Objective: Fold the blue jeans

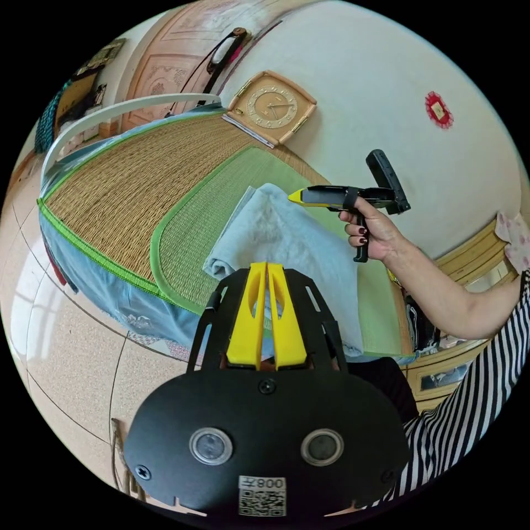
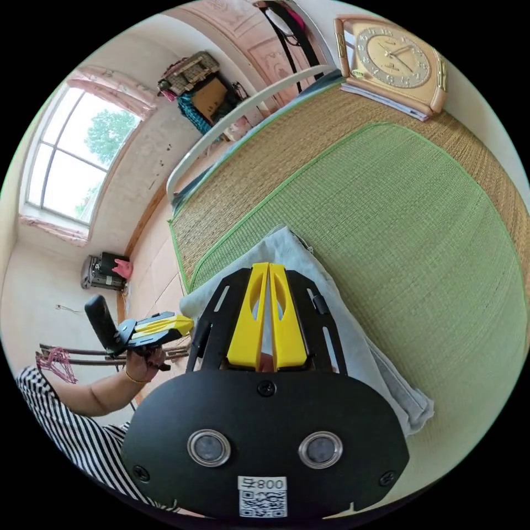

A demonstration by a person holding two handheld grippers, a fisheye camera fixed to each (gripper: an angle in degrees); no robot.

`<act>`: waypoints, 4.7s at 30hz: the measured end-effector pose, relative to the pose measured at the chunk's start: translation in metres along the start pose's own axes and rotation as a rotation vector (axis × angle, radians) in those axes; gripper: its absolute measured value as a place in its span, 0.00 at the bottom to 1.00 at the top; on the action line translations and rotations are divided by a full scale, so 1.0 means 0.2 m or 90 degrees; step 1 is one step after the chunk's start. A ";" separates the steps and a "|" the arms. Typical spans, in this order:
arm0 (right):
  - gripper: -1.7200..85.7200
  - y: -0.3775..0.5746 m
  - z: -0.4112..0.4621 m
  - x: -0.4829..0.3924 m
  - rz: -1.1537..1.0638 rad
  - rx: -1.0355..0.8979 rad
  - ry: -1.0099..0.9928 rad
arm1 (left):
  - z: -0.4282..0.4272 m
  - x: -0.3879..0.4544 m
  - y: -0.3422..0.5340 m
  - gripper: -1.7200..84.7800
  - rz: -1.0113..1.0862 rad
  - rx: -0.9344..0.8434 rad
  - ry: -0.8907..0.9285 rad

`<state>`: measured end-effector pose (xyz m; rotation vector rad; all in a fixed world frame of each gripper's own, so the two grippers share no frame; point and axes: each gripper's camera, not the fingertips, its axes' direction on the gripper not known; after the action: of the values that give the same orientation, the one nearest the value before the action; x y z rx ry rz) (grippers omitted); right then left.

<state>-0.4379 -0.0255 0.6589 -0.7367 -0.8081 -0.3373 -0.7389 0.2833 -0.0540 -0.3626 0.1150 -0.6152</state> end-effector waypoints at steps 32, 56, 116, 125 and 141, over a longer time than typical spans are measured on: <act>0.02 1.01 -0.38 0.88 0.227 0.093 0.023 | 0.56 0.78 0.20 0.02 0.118 -0.168 0.013; 0.11 2.37 -0.21 1.22 0.424 0.046 -0.419 | 1.07 0.94 0.50 0.06 -0.013 -0.374 0.259; 0.03 1.96 -0.51 1.11 0.380 0.122 -0.564 | 0.30 -1.44 0.81 0.18 -0.541 0.080 0.460; 0.03 2.00 -0.52 1.09 0.391 0.127 -0.575 | 0.39 -1.45 0.74 0.18 -0.517 0.039 0.480; 0.02 2.12 -0.65 1.07 0.382 0.124 -0.575 | 0.75 -1.35 0.61 0.18 -0.560 0.076 0.503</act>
<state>-0.0020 0.1813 0.5643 -0.9081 -1.3788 0.6613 -0.8602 0.5781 0.0406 -0.0126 0.6946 -1.6108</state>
